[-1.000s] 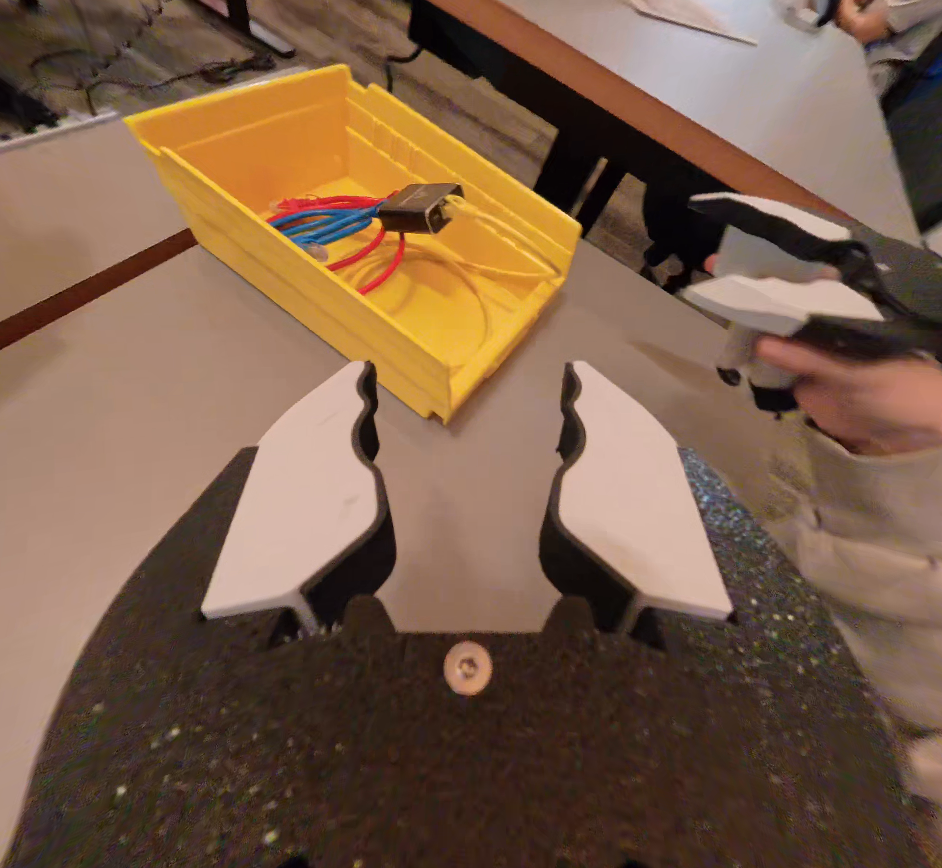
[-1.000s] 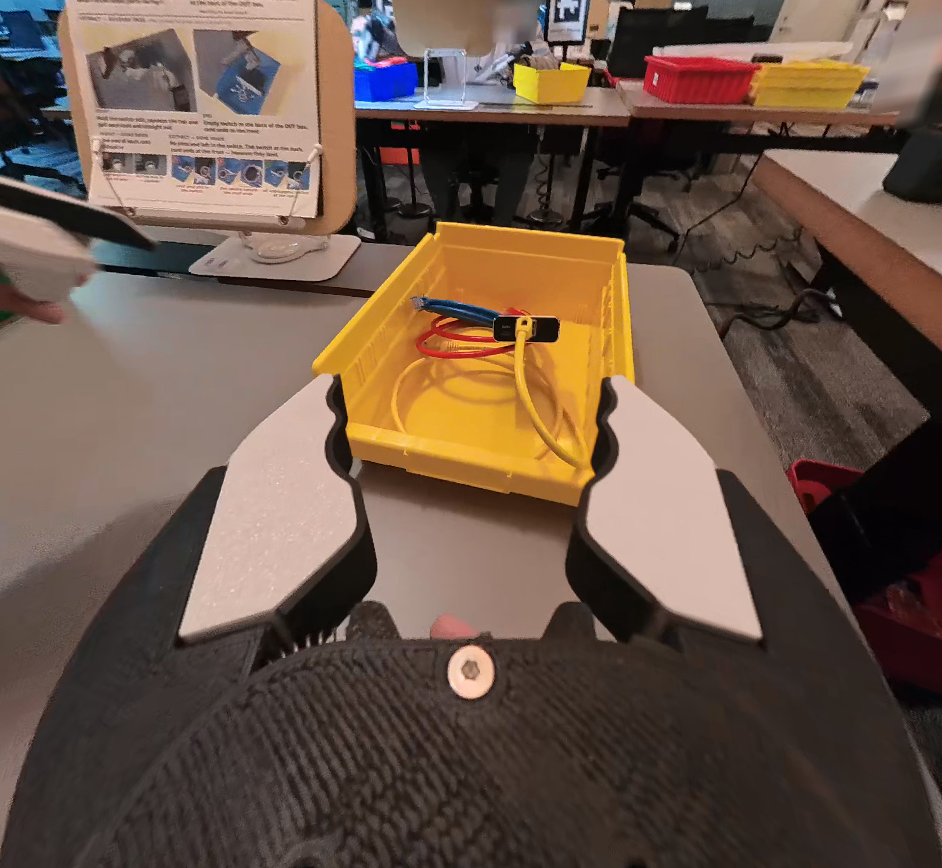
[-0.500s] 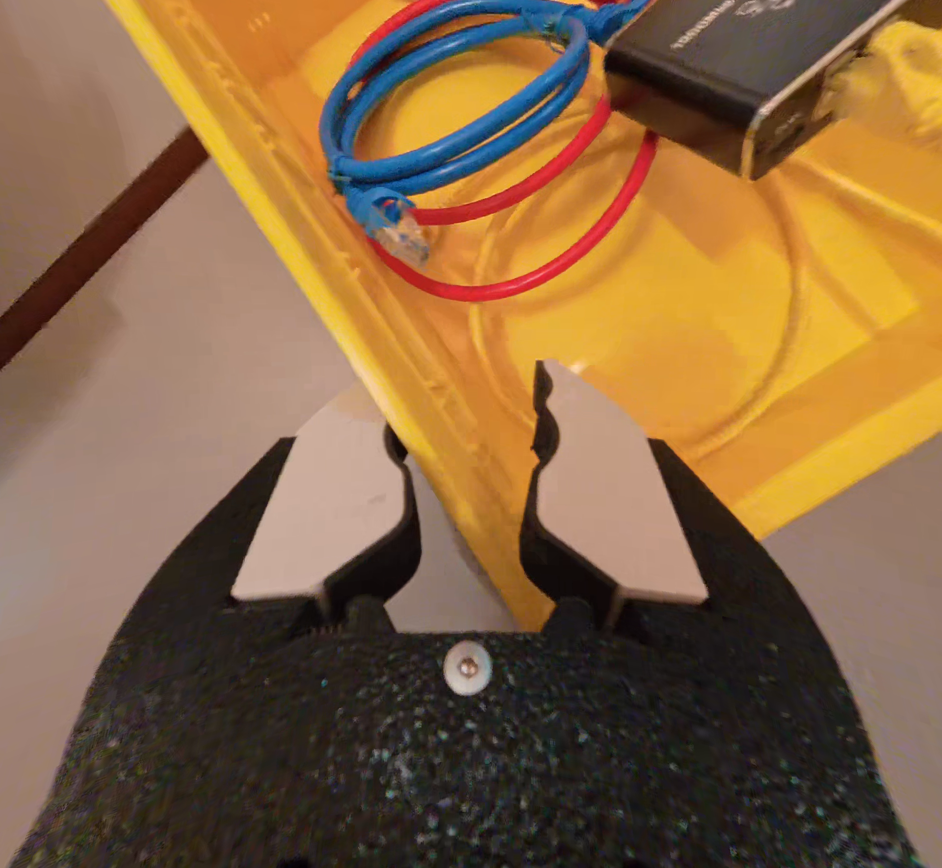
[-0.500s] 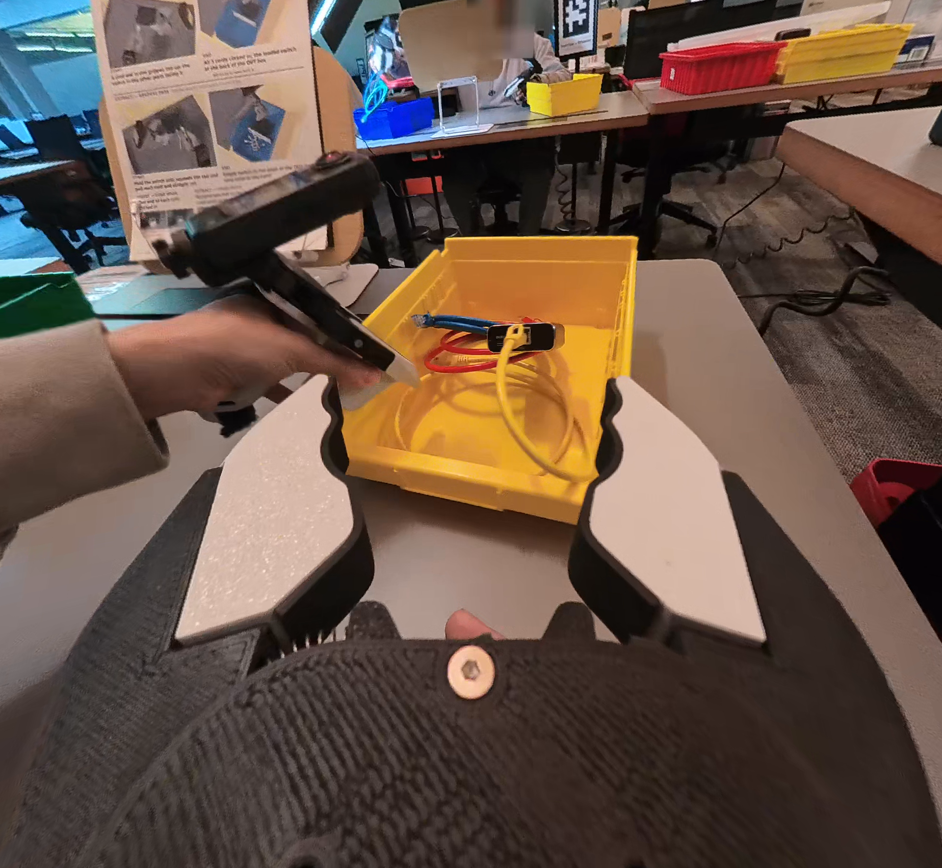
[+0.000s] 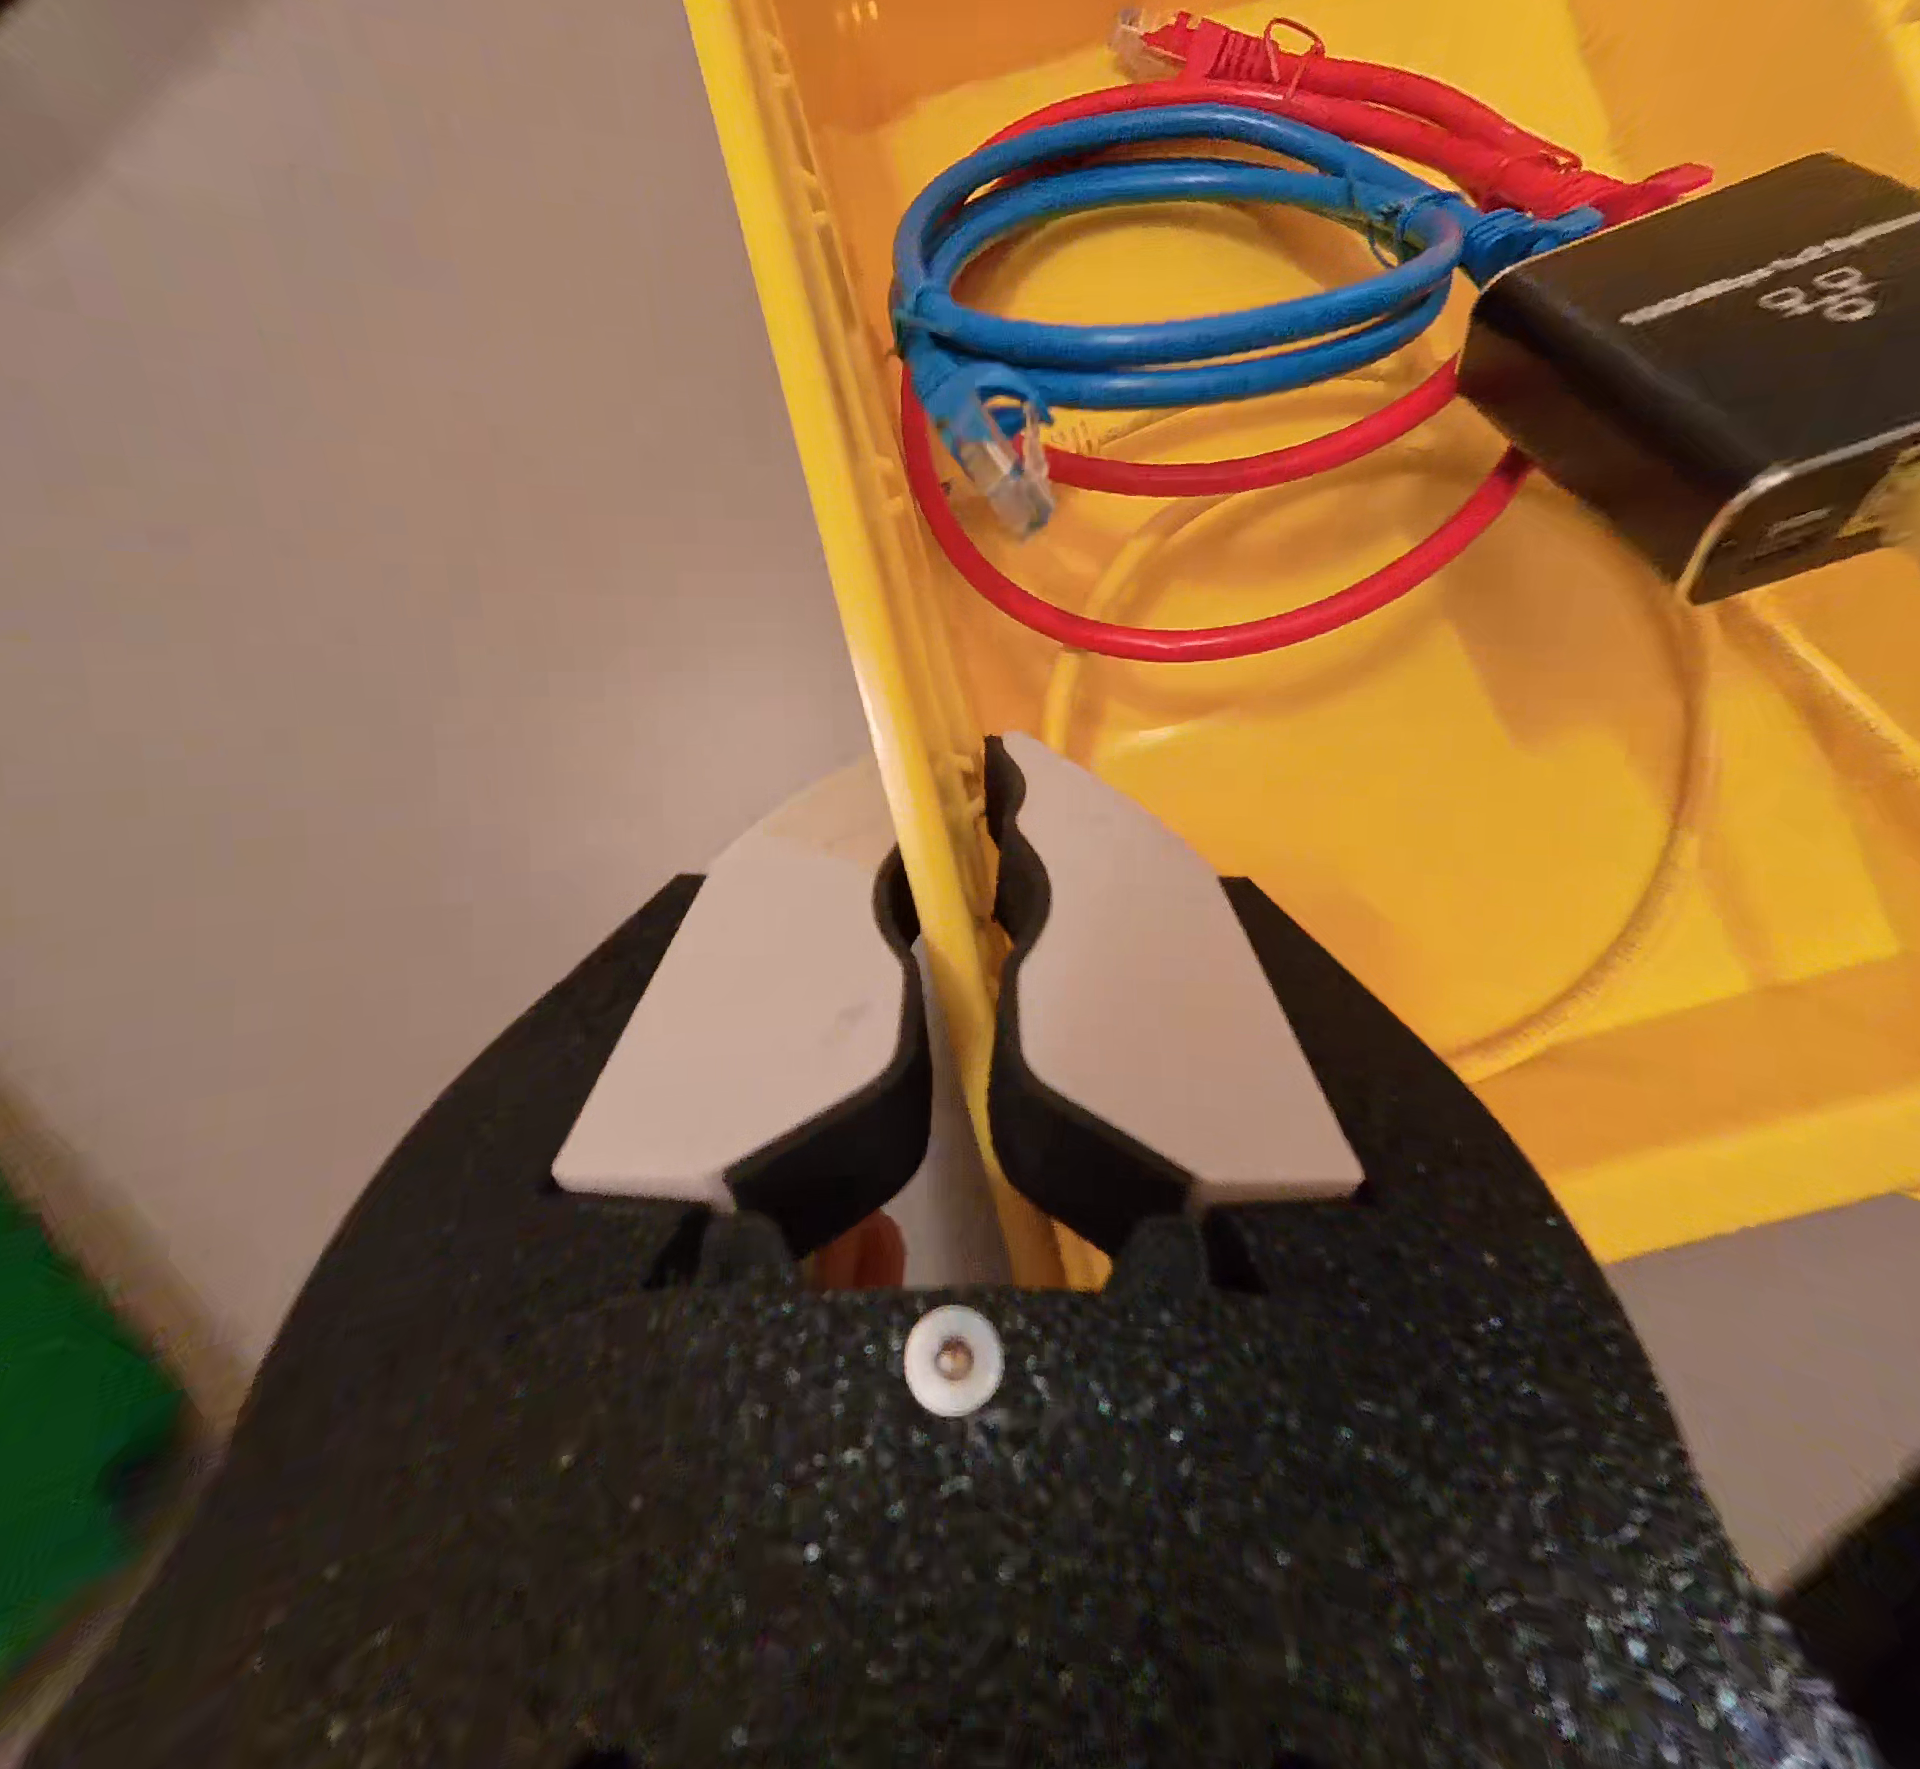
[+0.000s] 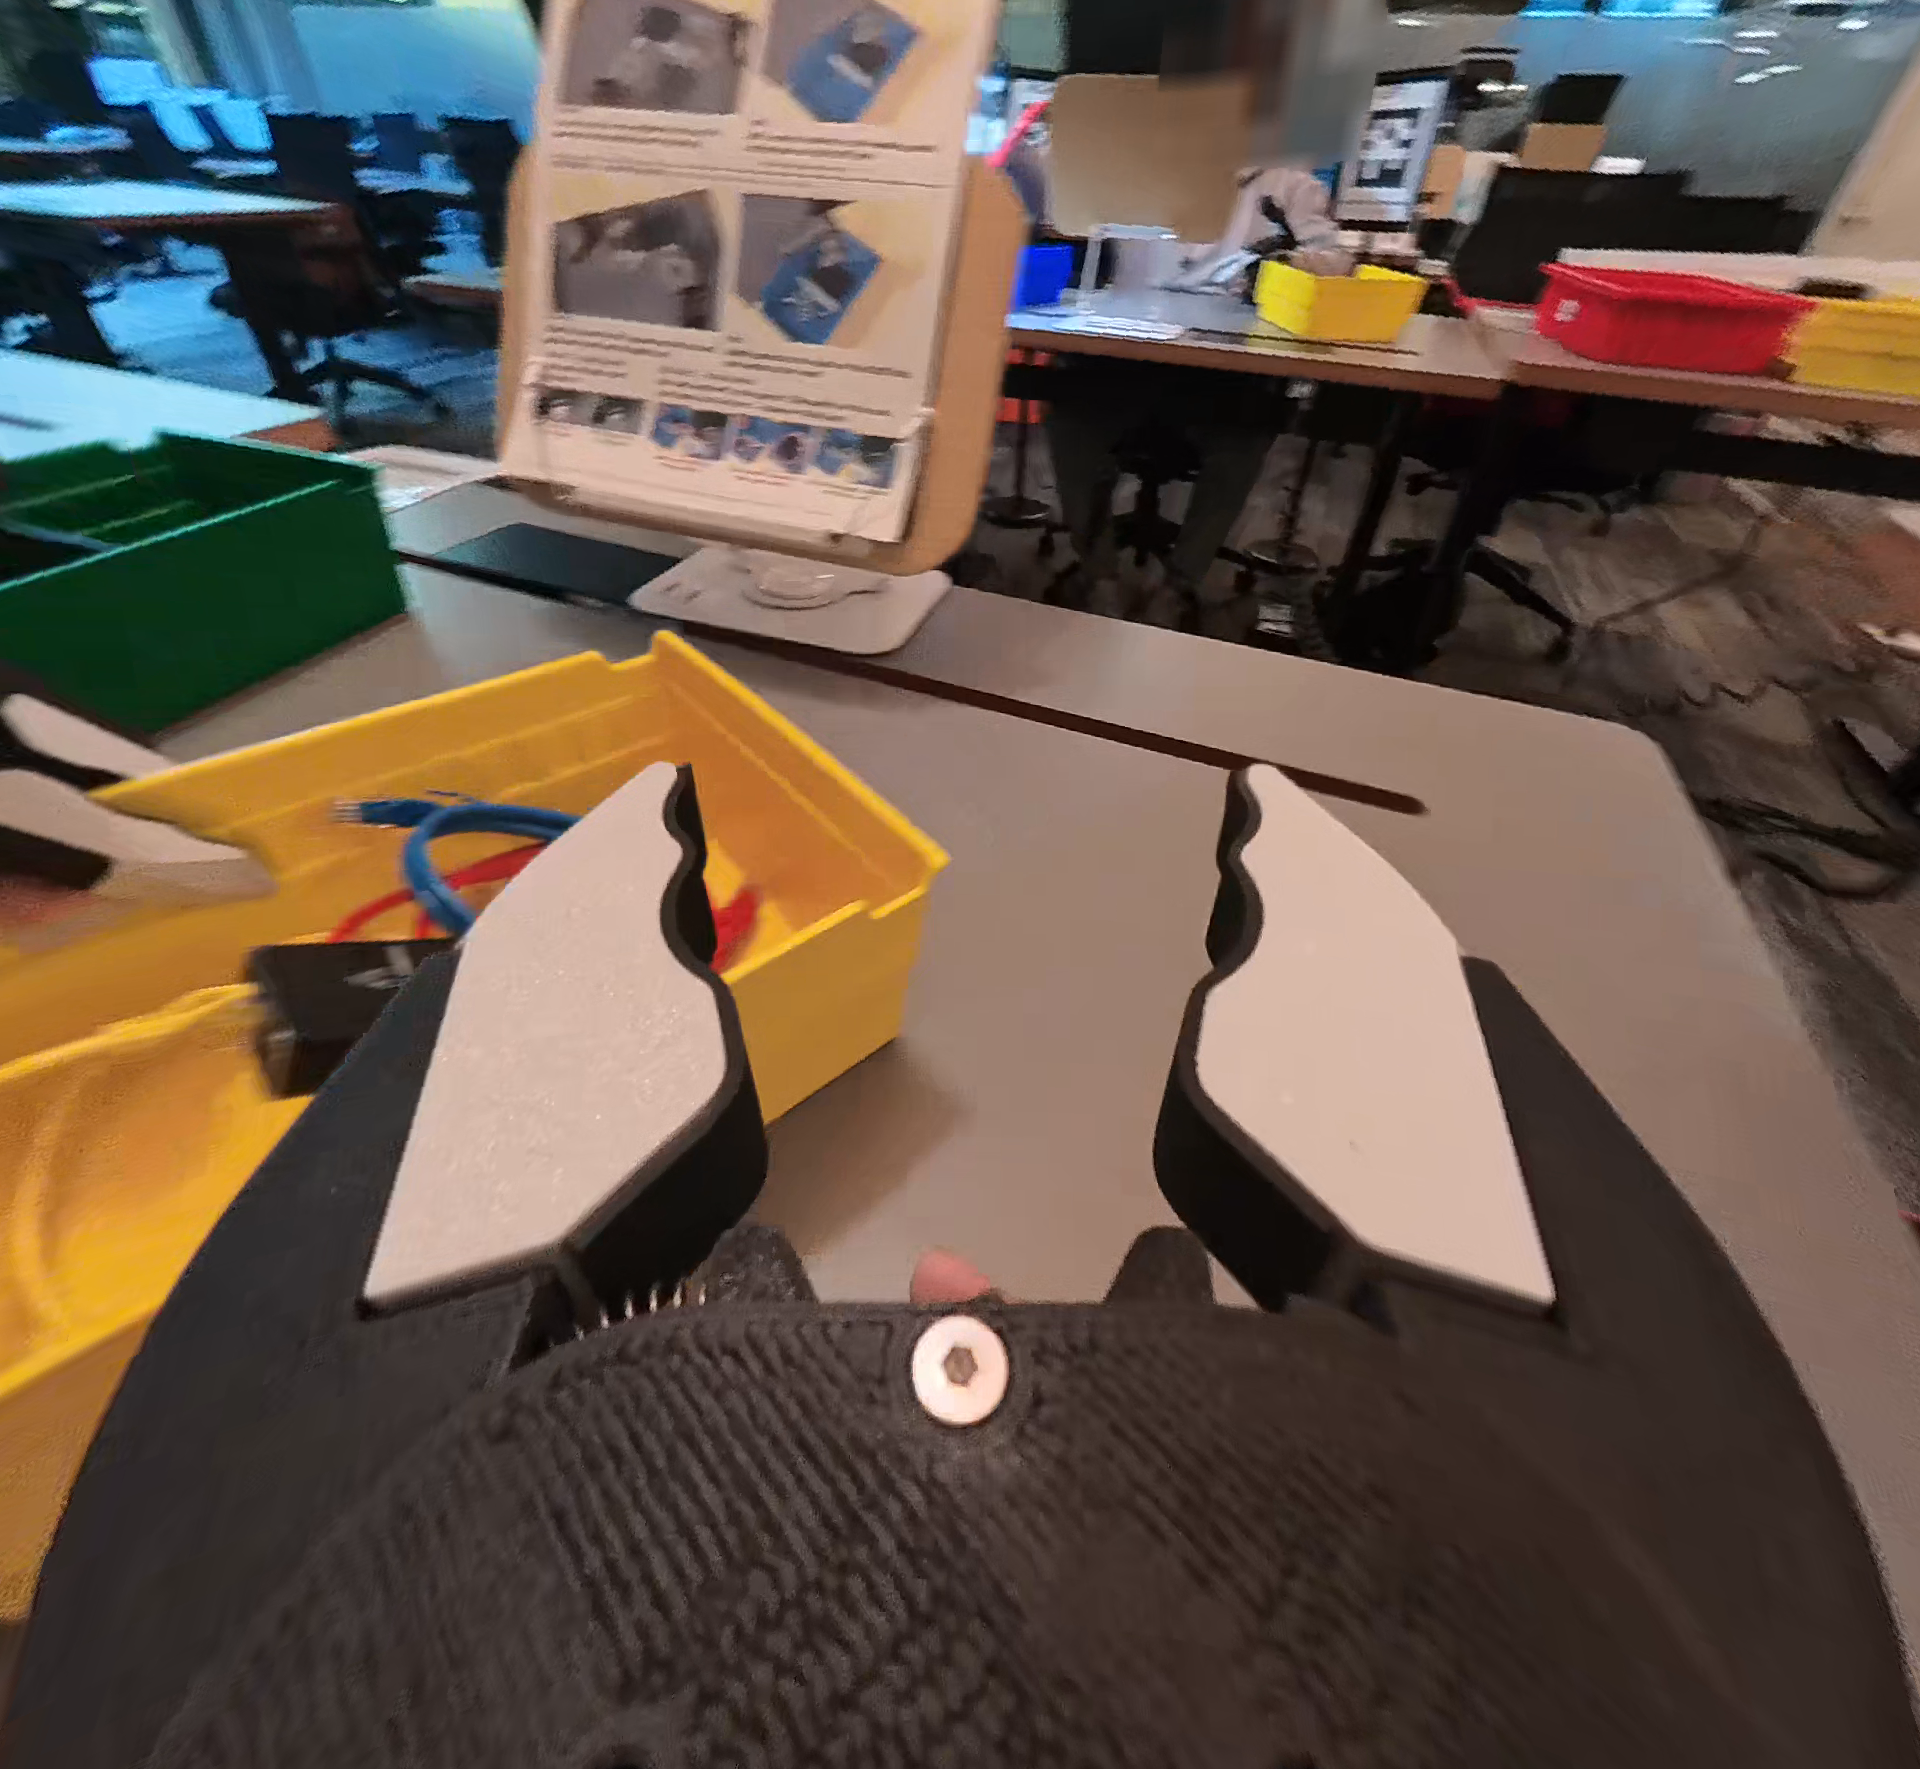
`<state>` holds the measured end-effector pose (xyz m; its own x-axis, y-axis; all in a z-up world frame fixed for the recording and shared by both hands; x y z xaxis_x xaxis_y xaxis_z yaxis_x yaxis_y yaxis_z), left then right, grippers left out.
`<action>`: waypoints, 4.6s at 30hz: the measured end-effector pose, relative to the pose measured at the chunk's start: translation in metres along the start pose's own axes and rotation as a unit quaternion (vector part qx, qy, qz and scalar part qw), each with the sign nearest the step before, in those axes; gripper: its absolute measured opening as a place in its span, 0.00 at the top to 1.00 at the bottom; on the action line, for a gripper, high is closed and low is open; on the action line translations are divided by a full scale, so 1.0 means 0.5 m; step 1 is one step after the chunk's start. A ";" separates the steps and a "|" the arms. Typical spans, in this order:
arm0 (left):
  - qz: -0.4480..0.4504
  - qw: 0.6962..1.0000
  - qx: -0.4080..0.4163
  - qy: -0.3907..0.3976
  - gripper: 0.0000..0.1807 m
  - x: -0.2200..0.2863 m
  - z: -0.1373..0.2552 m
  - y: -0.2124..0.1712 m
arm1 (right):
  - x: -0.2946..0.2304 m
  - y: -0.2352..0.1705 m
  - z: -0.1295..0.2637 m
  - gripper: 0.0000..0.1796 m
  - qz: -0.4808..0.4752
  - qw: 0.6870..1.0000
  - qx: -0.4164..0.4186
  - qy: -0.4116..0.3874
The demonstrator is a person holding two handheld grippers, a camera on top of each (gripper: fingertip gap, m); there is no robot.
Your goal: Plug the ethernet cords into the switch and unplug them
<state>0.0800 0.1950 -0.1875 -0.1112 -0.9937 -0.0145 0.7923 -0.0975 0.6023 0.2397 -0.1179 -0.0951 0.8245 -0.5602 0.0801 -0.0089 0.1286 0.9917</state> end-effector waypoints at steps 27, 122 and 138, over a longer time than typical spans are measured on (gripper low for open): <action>0.294 0.932 -0.002 0.212 0.96 -0.193 0.521 -0.703 | -0.841 -0.018 -0.620 0.44 -0.081 0.951 -0.177 0.239; 0.167 0.953 0.168 0.186 0.61 -0.601 0.277 -0.136 | 0.198 0.054 -0.175 0.46 -0.029 0.996 0.002 0.087; 0.275 0.958 -0.015 0.081 0.51 -0.545 0.162 -0.060 | -0.243 -0.024 -0.329 0.42 0.096 0.976 0.011 0.196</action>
<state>0.0379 0.4733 -0.1370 0.4204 -0.8905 0.1740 0.7212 0.4443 0.5314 0.2325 0.0832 -0.1333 0.9596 -0.1697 0.2243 -0.1934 0.1811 0.9643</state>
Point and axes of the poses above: each gripper's, where its closed fingertips meet, z back along the fingers, y out of its top, x = y × z across the jaws, the point moved 9 cm from there along z, back along the fingers, and after that the axes turned 2 degrees about z, right-handed, at the moved point
